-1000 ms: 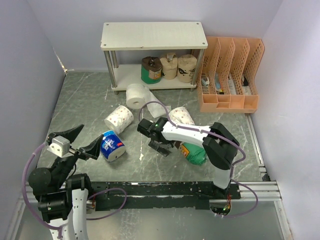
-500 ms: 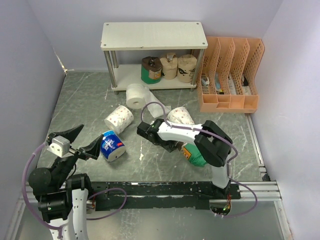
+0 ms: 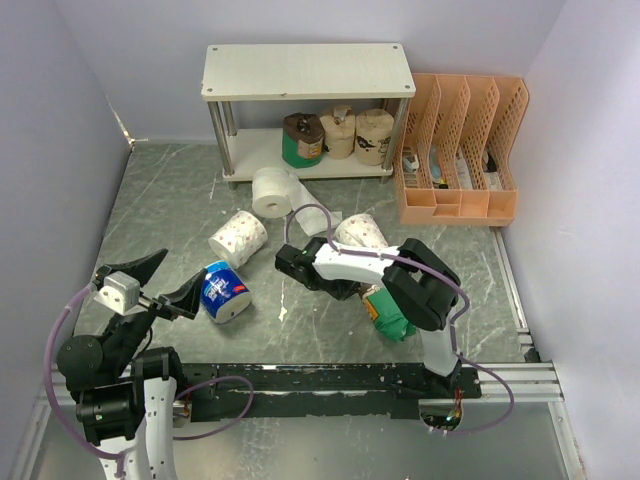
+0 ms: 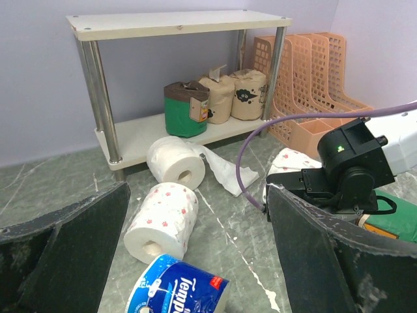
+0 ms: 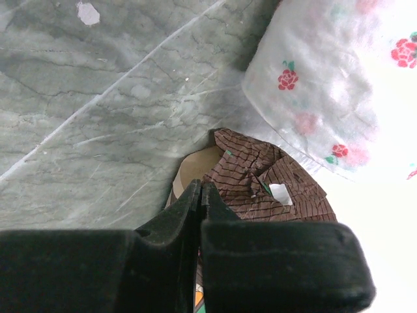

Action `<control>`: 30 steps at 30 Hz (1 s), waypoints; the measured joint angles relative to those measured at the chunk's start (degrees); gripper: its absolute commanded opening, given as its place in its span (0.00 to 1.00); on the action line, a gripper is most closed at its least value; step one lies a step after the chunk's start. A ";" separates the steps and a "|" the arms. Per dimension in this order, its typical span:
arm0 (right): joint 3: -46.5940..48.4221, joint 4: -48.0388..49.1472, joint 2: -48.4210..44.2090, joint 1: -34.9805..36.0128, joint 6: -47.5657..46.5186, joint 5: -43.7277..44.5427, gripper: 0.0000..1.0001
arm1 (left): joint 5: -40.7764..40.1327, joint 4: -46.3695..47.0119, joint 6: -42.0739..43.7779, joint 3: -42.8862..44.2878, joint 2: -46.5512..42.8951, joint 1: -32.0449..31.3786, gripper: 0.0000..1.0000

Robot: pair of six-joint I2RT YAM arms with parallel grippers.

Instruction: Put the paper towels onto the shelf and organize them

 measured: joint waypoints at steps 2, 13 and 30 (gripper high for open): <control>0.11 0.07 0.00 0.00 0.04 -0.09 0.00 | 0.00 0.00 0.00 0.00 0.00 0.00 0.99; 14.01 5.79 -2.93 0.72 -0.90 -8.00 0.00 | 0.04 0.02 0.00 0.00 0.00 0.33 0.99; 23.37 30.01 1.99 -9.86 -9.11 -19.82 0.45 | 0.59 0.44 -0.02 -0.02 0.00 1.95 0.99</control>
